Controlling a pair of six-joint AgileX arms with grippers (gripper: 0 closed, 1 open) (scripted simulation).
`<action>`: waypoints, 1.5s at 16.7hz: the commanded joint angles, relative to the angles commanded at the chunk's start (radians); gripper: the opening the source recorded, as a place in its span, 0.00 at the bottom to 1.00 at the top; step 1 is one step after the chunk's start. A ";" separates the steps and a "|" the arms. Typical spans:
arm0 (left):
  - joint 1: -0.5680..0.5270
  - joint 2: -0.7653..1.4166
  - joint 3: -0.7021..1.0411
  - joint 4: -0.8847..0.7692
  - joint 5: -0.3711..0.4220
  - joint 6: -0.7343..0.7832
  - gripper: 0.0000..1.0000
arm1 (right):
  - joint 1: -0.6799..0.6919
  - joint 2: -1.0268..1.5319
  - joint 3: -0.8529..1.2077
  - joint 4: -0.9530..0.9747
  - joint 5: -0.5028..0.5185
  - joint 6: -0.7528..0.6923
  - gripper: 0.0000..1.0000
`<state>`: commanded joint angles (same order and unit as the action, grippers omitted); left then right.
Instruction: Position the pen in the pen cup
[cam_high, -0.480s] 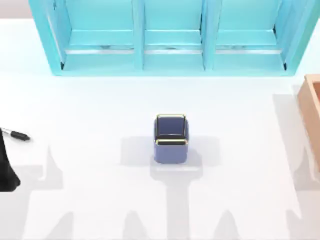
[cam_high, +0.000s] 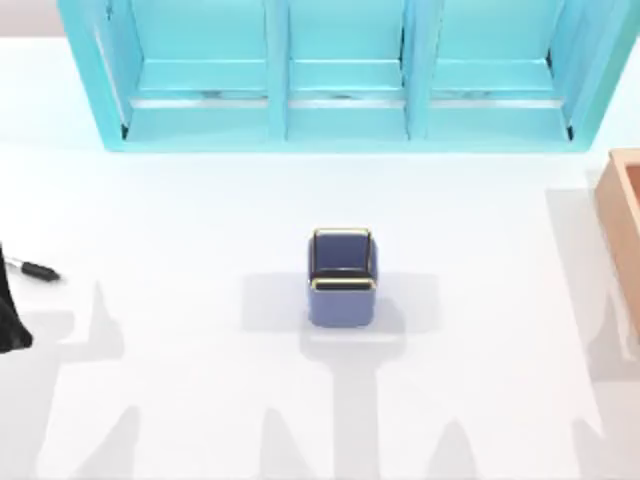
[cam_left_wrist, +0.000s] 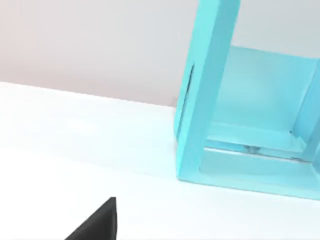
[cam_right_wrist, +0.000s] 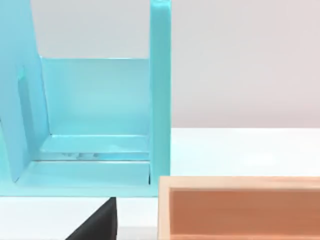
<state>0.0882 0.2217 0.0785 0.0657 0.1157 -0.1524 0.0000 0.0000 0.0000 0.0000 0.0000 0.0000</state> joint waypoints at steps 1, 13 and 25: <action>0.025 0.073 0.022 0.018 0.034 -0.044 1.00 | 0.000 0.000 0.000 0.000 0.000 0.000 1.00; 0.362 1.153 0.275 0.222 0.475 -0.644 1.00 | 0.000 0.000 0.000 0.000 0.000 0.000 1.00; 0.452 1.416 0.360 0.299 0.589 -0.803 1.00 | 0.000 0.000 0.000 0.000 0.000 0.000 1.00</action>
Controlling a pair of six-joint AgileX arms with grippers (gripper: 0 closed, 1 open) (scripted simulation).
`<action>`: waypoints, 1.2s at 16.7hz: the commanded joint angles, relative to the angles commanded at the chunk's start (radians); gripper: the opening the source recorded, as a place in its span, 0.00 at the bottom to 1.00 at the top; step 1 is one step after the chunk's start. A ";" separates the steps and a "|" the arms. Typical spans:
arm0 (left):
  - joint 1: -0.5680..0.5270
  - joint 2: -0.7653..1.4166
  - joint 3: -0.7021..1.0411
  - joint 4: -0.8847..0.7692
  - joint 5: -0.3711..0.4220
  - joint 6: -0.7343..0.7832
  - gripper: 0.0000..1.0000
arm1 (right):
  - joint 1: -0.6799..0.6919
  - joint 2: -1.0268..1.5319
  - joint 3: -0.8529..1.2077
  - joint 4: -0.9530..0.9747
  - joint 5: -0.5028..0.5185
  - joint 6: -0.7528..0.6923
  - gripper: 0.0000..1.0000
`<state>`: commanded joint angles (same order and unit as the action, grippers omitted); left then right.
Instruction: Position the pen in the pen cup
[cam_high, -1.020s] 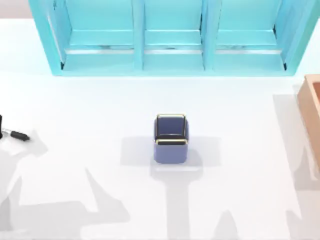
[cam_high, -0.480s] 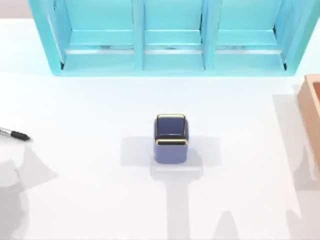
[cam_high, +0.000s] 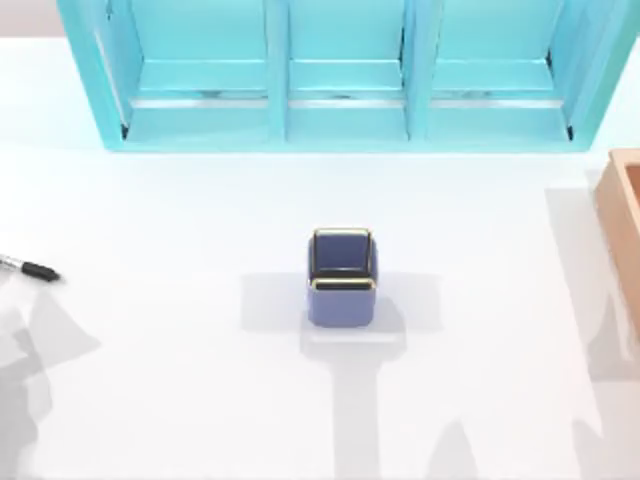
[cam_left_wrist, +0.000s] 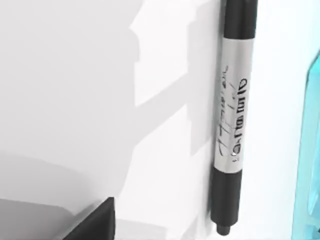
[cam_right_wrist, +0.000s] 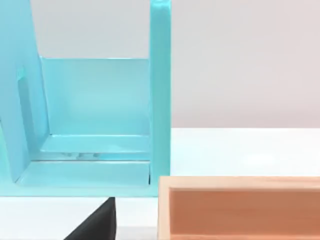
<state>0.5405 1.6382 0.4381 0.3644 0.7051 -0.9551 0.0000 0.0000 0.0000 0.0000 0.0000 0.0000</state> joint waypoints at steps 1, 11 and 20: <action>-0.007 0.013 0.008 0.013 -0.005 -0.009 1.00 | 0.000 0.000 0.000 0.000 0.000 0.000 1.00; -0.215 0.428 0.184 0.355 -0.149 -0.186 1.00 | 0.000 0.000 0.000 0.000 0.000 0.000 1.00; -0.220 0.435 0.188 0.361 -0.152 -0.189 0.62 | 0.000 0.000 0.000 0.000 0.000 0.000 1.00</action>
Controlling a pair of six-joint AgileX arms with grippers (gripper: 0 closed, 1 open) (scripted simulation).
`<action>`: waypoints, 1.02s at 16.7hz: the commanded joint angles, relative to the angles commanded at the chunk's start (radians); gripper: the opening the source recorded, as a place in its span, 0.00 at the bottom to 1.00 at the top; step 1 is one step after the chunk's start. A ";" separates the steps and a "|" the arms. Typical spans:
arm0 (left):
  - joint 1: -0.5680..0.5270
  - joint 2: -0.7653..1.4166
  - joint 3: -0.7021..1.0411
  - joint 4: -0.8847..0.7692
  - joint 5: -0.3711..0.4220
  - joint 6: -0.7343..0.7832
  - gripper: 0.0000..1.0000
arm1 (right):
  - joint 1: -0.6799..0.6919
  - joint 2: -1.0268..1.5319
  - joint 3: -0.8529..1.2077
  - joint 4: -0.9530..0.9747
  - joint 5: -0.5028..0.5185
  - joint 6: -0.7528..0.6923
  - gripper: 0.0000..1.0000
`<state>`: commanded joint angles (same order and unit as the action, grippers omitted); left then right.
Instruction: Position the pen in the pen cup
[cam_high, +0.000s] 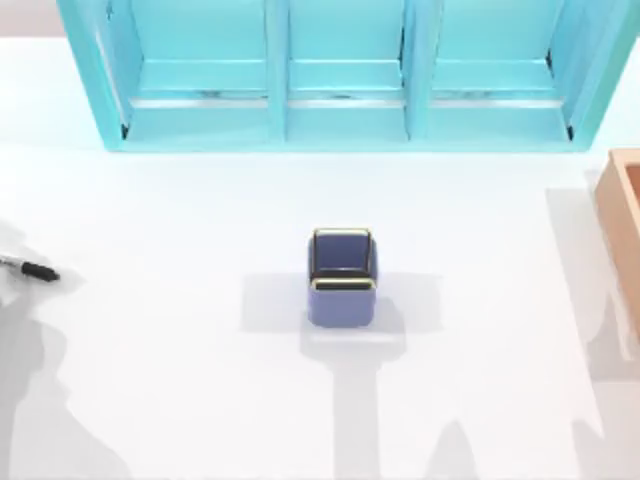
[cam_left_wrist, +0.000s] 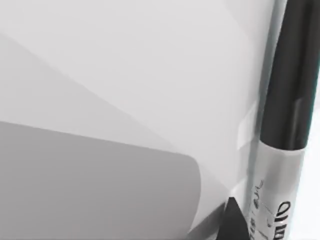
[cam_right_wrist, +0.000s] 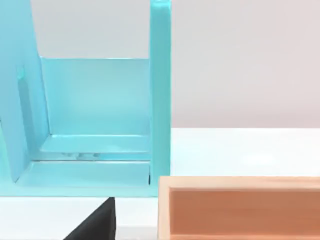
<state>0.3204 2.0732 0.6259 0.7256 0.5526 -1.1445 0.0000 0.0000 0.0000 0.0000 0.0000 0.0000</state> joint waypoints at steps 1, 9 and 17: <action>0.000 0.000 0.000 0.000 0.000 0.000 0.55 | 0.000 0.000 0.000 0.000 0.000 0.000 1.00; 0.000 0.000 0.000 0.000 0.000 0.000 0.00 | 0.000 0.000 0.000 0.000 0.000 0.000 1.00; 0.051 -0.207 0.061 -0.472 -0.096 0.106 0.00 | 0.000 0.000 0.000 0.000 0.000 0.000 1.00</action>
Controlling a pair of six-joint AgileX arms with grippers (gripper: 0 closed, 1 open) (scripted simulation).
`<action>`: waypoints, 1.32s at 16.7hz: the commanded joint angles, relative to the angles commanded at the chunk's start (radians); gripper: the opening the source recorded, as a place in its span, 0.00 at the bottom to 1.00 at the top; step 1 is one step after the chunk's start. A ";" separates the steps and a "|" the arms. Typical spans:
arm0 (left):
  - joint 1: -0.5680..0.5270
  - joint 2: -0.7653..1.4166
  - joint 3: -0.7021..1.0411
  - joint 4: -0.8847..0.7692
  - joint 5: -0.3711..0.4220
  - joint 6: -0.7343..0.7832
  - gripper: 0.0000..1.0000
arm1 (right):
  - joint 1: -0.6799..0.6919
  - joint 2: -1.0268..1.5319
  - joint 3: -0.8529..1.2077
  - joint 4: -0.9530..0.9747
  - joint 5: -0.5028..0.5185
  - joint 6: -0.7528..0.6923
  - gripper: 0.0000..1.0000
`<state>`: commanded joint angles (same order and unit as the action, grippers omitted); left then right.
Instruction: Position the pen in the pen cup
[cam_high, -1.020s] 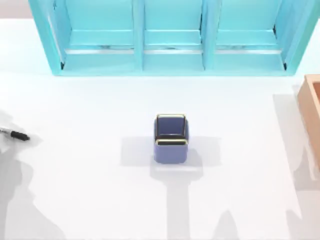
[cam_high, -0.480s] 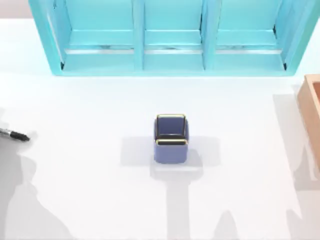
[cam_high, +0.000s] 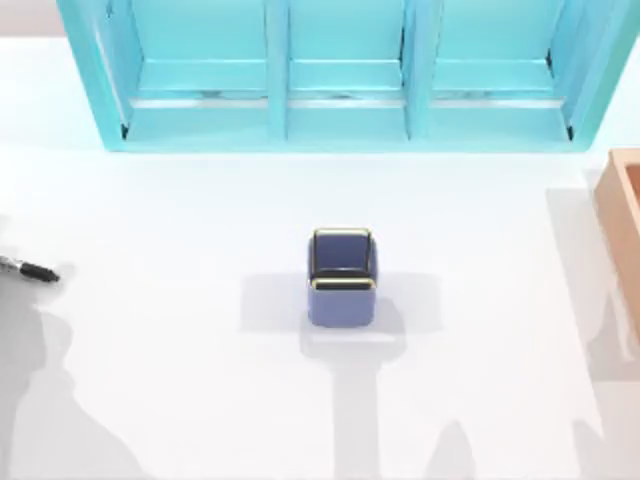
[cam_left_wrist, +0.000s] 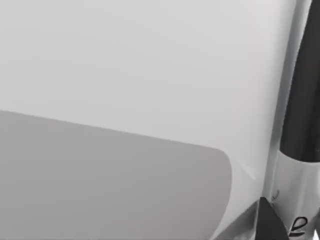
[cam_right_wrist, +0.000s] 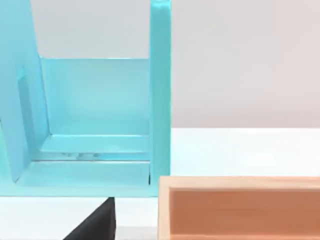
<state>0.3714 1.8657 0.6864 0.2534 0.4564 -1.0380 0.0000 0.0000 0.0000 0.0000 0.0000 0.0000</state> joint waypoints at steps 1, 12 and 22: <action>0.001 -0.002 0.000 -0.002 0.001 0.001 0.00 | 0.000 0.000 0.000 0.000 0.000 0.000 1.00; 0.208 -0.486 0.015 -0.616 0.115 0.185 0.00 | 0.000 0.000 0.000 0.000 0.000 0.000 1.00; 0.360 -0.873 0.002 -1.055 0.186 0.341 0.00 | 0.000 0.000 0.000 0.000 0.000 0.000 1.00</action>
<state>0.7313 0.9926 0.6880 -0.8018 0.6426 -0.6971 0.0000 0.0000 0.0000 0.0000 0.0000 0.0000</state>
